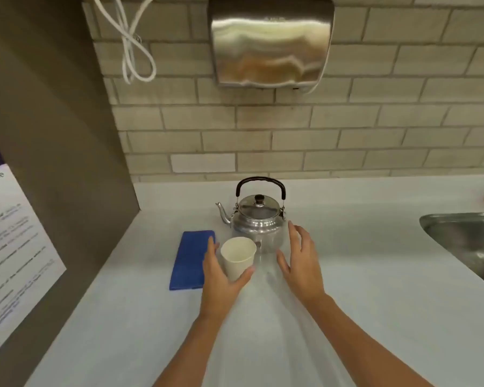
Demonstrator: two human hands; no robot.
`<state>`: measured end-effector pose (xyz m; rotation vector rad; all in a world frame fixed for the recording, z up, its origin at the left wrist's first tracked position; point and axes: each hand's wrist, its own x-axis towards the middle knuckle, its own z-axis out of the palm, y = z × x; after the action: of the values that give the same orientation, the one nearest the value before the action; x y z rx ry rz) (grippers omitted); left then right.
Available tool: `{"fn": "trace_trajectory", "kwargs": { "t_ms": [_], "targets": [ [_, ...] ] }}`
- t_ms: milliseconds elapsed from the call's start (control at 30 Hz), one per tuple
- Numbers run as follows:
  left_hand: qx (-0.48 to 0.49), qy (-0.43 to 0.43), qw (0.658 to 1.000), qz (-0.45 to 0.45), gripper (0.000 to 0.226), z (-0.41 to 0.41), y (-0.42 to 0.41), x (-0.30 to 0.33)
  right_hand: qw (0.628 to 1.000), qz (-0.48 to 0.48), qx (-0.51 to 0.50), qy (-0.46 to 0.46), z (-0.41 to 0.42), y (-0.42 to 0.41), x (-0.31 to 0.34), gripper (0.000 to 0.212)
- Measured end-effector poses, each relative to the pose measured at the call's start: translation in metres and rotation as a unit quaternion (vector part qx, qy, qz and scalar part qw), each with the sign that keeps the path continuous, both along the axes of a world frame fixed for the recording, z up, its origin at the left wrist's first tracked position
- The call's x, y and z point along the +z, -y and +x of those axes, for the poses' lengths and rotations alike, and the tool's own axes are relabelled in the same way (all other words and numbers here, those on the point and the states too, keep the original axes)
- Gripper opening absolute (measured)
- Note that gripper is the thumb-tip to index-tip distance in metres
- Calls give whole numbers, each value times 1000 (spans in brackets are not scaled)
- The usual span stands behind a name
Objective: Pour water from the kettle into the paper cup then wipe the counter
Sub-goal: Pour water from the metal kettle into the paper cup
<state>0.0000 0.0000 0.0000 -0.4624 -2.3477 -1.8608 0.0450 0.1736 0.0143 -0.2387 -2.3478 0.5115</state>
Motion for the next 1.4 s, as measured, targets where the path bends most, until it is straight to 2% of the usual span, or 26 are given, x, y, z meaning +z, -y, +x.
{"fn": "trace_trajectory", "kwargs": {
  "t_ms": [167,333,433,533,633,867,1167,1400],
  "targets": [
    [-23,67,997,-17,118,-3,-11,-13,998,-44,4,43,-38,-18,20,67],
    [-18,81,996,-40,92,-11,-13,-19,999,0,4,36,-100,-33,66,62],
    [-14,88,995,-50,74,-13,-12,-24,996,39,1,78,-132,-40,86,55],
    [-17,88,995,-41,68,-15,-12,-27,987,63,29,143,-154,-47,95,47],
    [-15,83,996,-38,66,-15,-12,-29,981,37,83,174,-167,-53,101,40],
    [-11,79,996,-40,66,-16,-12,-31,982,10,140,127,-175,-59,106,30],
    [-14,72,996,-45,68,-16,-12,-30,992,2,106,61,-147,-70,119,27],
    [-12,72,996,-47,65,-15,-12,-27,987,80,129,46,-91,-69,174,26]
  ]
}}
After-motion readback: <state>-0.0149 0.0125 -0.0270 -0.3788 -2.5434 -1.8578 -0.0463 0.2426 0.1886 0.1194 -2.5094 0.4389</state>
